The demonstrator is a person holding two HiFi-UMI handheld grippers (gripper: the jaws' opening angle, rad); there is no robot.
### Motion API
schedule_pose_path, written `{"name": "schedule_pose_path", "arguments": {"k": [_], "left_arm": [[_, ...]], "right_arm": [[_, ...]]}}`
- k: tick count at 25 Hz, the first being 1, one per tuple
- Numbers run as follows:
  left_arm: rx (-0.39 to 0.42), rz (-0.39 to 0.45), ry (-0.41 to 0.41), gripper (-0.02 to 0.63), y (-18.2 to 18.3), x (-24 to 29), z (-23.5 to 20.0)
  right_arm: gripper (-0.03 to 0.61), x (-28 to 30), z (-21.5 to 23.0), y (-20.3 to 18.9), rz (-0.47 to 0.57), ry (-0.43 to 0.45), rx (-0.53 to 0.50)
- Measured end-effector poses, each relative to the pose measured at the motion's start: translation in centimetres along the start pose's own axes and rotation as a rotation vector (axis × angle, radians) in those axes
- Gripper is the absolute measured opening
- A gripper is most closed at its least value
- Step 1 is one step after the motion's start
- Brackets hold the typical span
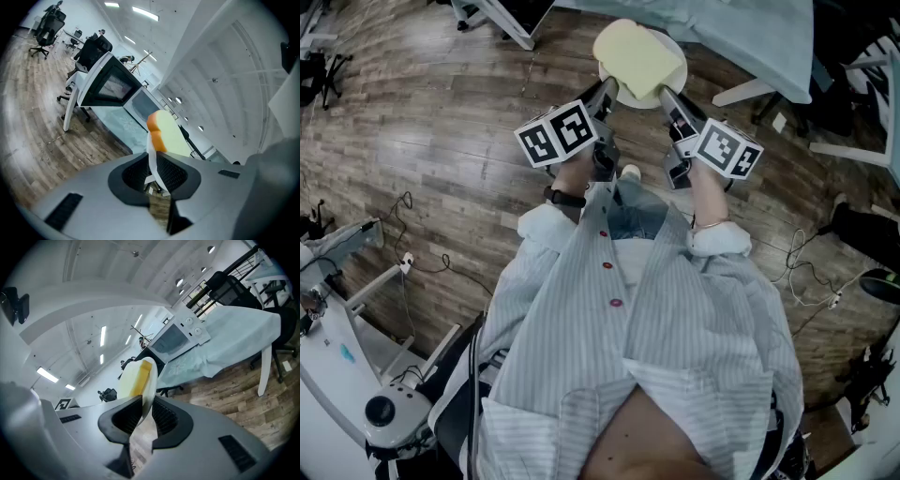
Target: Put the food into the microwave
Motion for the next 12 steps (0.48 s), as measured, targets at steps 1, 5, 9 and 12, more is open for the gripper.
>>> {"name": "schedule_pose_path", "arguments": {"k": [1,5,9,12], "left_arm": [[-0.002,0.003,0.003,0.057,0.0,-0.1,0.0],[0.0,0.009,0.006,0.057,-0.4,-0.1,0.4],[0.005,0.016,0.005,0.057,-1.1,-0.3,0.8],[0.005,0.026,-0.002,0.057,-1.7,-0.7,1.0]], "right_arm": [[0.08,0.0,-0.1,0.0,-0.003,0.002,-0.001],[0.08,-0.5,0.0,-0.1,-0.007,0.008,-0.006],[0.08,-1.2,0.1,-0.4,0.001,0.015,-0.01],[0.08,-1.7,-0.2,-0.8,0.006,0.019,-0.021]]}}
Point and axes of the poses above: the fingertips, and each gripper's own axes: x forward along the fingers, z to its right, y out of its top, the point moved 2 cm from there along -x, backward along the fingers, and after that the axes turned 10 degrees about -z, right-handed, at the moved point
